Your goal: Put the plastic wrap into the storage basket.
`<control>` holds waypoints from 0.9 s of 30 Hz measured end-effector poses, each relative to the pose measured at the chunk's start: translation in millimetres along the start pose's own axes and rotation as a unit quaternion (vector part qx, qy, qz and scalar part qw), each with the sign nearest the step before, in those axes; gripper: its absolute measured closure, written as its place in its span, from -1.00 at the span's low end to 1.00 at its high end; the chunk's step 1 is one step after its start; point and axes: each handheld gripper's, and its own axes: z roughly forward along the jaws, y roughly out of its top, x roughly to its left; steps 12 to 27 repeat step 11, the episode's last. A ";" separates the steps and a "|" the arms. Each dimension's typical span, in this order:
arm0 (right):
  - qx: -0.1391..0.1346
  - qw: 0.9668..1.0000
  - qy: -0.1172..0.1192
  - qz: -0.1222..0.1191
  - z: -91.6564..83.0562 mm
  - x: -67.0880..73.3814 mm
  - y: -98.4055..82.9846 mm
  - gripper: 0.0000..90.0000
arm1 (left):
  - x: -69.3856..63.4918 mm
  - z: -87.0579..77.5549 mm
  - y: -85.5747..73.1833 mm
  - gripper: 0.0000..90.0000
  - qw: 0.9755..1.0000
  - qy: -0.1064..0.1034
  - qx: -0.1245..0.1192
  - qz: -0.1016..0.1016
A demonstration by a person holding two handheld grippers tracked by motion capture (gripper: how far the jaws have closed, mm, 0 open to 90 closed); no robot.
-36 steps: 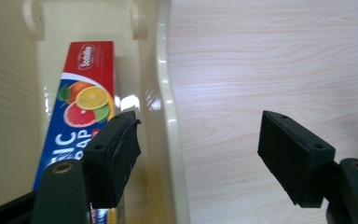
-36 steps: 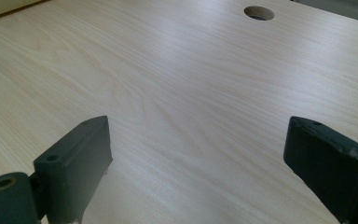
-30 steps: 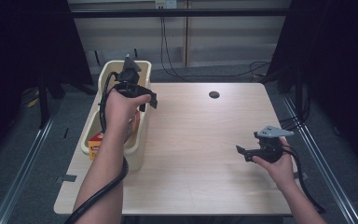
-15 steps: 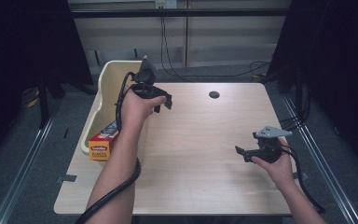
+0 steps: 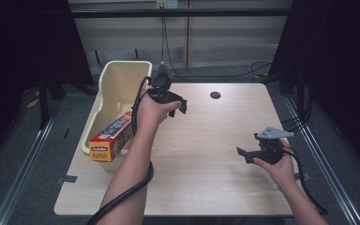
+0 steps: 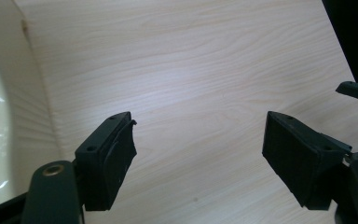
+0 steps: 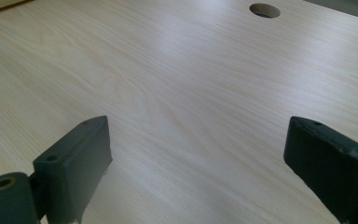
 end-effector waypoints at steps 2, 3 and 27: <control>0.003 1.000 -0.001 -0.003 0.2 0.7 -0.5 -0.84 | -1.9 4.9 -1.3 -0.46 1.000 -0.003 -0.001 0.002; 0.003 1.000 -0.001 -0.003 0.2 0.7 -0.5 -0.84 | -2.6 7.4 -2.2 -0.46 1.000 -0.006 0.000 0.002; 0.003 1.000 0.006 -0.001 0.8 1.2 -2.6 -0.85 | -10.2 24.0 -6.5 -0.51 1.000 -0.020 -0.006 0.019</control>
